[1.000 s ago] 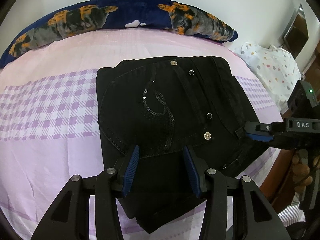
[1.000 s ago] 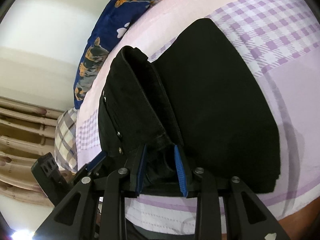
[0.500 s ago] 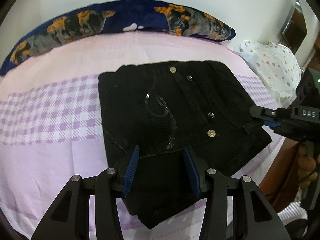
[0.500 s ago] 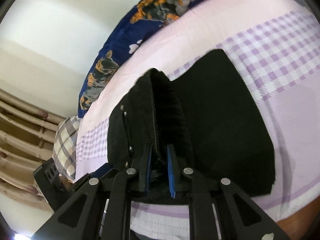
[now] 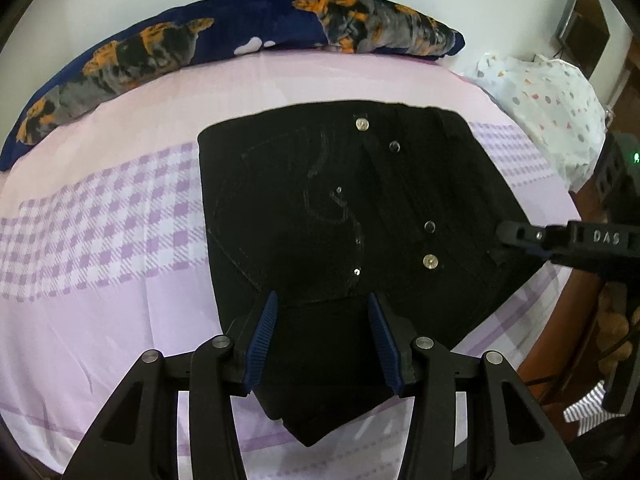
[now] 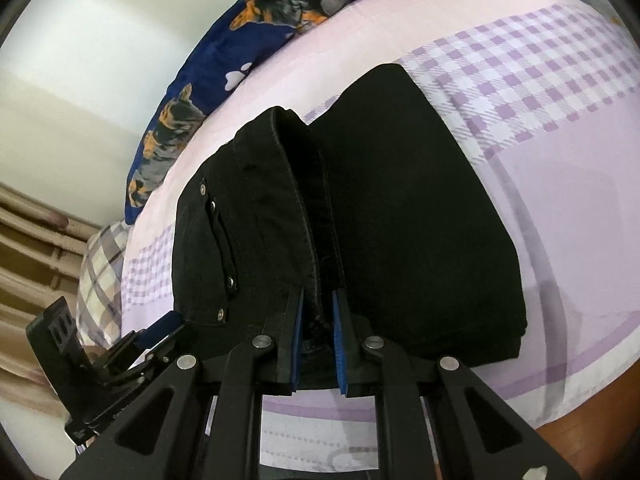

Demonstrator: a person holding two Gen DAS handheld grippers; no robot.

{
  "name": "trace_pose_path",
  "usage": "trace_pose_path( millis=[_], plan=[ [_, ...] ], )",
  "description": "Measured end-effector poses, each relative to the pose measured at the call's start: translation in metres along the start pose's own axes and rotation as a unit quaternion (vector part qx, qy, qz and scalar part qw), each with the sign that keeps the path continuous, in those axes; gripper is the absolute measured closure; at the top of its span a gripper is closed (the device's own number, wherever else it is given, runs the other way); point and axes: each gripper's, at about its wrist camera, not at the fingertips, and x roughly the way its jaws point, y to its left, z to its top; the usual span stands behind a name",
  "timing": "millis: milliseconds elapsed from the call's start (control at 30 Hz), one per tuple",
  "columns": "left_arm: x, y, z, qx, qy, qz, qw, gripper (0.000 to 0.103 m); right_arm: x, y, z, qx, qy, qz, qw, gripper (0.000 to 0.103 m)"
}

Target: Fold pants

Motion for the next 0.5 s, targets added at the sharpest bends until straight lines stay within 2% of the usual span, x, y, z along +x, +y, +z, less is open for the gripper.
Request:
trace_pose_path(
  millis=[33, 133, 167, 233, 267, 333, 500],
  plan=[
    [0.002, 0.001, -0.001, -0.002, 0.001, -0.001, 1.0000, 0.054, 0.000, 0.001, 0.001, -0.003, 0.002, -0.001, 1.000, 0.090],
    [0.005, 0.000, -0.003, 0.000, 0.004, 0.003, 1.0000, 0.054, -0.001, 0.004, 0.003, -0.008, 0.005, -0.015, 1.000, 0.069],
    [0.005, -0.001, -0.003, 0.003, 0.003, 0.005, 1.0000, 0.054, -0.002, 0.003, 0.004, -0.008, 0.007, -0.016, 1.000, 0.066],
    [0.005, -0.002, -0.004, 0.006, 0.001, 0.007, 1.0000, 0.054, -0.006, 0.002, 0.007, -0.010, 0.012, -0.003, 1.000, 0.064],
    [0.005, -0.002, -0.004, 0.004, 0.001, 0.005, 1.0000, 0.054, -0.008, 0.000, 0.010, -0.012, 0.015, 0.008, 1.000, 0.058],
    [0.005, 0.000, -0.004, -0.003, 0.000, -0.001, 1.0000, 0.054, -0.011, -0.003, 0.017, -0.018, 0.017, 0.024, 0.999, 0.054],
    [0.004, 0.000, -0.004, -0.003, -0.001, 0.001, 1.0000, 0.054, -0.005, -0.016, 0.040, -0.028, 0.036, 0.062, 0.997, 0.053]
  ],
)
